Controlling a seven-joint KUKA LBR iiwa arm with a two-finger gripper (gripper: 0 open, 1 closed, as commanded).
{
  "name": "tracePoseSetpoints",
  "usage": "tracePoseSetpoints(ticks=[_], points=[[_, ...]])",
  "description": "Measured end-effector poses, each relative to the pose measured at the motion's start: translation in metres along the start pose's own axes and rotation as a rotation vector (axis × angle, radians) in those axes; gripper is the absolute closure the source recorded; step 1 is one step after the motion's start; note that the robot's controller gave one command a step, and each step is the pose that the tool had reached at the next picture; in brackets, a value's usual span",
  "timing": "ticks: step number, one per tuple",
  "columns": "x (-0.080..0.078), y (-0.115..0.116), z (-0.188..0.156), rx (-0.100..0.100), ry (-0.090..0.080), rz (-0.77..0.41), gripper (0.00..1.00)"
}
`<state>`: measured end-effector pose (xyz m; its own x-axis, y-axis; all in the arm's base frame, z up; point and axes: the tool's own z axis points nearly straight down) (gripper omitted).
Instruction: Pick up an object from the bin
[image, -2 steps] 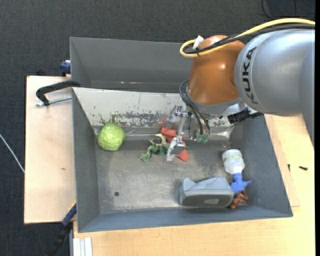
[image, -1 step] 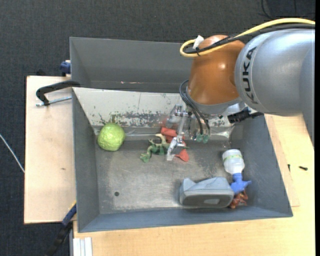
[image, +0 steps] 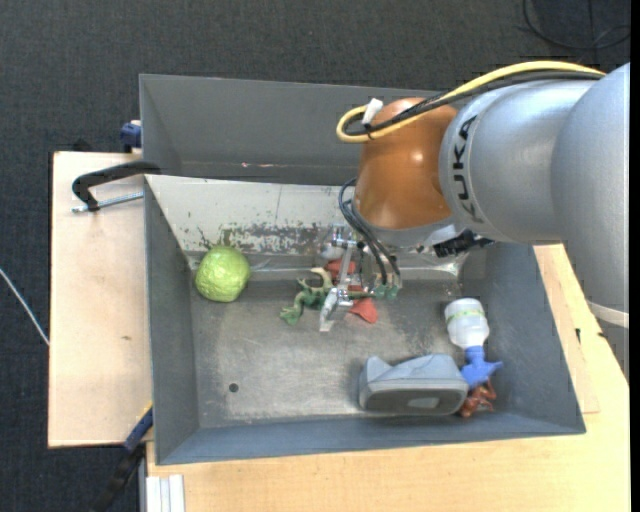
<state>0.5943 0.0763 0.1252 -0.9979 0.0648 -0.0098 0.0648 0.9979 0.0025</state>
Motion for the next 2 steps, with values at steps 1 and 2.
tracePoseSetpoints(ticks=[1,2], points=[[-0.013,-0.0129,0.0451,-0.009,-0.021,-0.128,1.0],[-0.013,-0.0131,0.0451,-0.009,-0.021,-0.128,1.0]])
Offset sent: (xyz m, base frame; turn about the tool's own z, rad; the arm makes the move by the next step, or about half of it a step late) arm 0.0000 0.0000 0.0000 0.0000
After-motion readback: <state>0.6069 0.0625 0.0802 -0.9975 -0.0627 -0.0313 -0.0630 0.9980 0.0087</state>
